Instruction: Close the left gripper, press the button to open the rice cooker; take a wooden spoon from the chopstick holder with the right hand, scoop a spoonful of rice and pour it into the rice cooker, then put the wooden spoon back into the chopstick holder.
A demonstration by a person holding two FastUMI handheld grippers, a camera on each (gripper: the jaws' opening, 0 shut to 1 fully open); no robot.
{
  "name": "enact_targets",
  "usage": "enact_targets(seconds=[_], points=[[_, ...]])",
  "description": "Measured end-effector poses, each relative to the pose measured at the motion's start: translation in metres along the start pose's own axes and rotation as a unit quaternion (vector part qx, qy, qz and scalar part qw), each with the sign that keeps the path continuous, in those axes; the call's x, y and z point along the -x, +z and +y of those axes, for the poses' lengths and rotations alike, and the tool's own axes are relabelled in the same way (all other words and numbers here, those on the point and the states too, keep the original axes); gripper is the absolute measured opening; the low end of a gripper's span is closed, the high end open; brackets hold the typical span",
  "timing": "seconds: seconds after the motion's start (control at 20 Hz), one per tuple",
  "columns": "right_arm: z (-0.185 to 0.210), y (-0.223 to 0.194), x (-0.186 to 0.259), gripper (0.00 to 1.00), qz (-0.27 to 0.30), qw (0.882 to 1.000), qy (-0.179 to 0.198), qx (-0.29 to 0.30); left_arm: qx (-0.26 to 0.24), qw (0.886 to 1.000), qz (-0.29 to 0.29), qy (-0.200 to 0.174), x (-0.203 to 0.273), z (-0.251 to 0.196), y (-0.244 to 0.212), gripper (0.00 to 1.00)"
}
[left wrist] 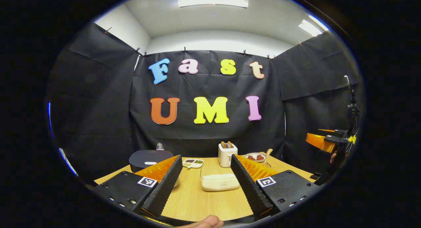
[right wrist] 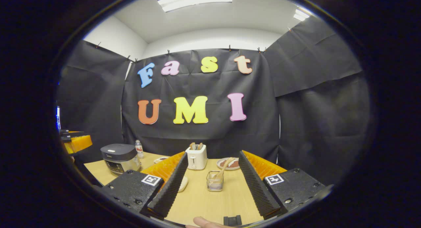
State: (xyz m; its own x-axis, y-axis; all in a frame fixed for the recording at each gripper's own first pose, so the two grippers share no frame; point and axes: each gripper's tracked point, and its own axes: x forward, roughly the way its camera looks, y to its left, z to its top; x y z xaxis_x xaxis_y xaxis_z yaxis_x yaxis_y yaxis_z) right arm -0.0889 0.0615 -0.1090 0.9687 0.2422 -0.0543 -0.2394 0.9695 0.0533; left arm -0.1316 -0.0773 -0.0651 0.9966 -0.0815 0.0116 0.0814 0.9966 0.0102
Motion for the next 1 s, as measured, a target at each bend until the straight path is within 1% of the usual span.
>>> enact_targets(seconds=[0.2, 0.3, 0.35, 0.4, 1.0], points=[[-0.001, -0.002, 0.001, 0.99, 0.004, 1.000, 0.001, -0.005, -0.004, 1.000, 0.007, 0.006, 0.001, 0.003, -0.004, 0.95], [0.000, -0.003, 0.001, 1.00, 0.006, 1.000, 0.002, -0.007, -0.002, 1.000, 0.007, 0.002, 0.002, 0.002, -0.005, 0.95], [-0.001, -0.003, -0.001, 0.95, 0.007, 1.000, 0.001, -0.008, -0.002, 1.000, 0.008, 0.002, 0.002, 0.002, -0.005, 0.95], [-0.001, -0.003, -0.001, 1.00, 0.007, 1.000, 0.001, -0.009, -0.003, 1.000, 0.010, 0.002, 0.002, 0.003, -0.007, 0.95], [-0.003, -0.005, -0.002, 0.99, 0.009, 1.000, 0.002, -0.010, -0.017, 1.000, 0.016, 0.001, 0.000, 0.003, -0.014, 0.95]])
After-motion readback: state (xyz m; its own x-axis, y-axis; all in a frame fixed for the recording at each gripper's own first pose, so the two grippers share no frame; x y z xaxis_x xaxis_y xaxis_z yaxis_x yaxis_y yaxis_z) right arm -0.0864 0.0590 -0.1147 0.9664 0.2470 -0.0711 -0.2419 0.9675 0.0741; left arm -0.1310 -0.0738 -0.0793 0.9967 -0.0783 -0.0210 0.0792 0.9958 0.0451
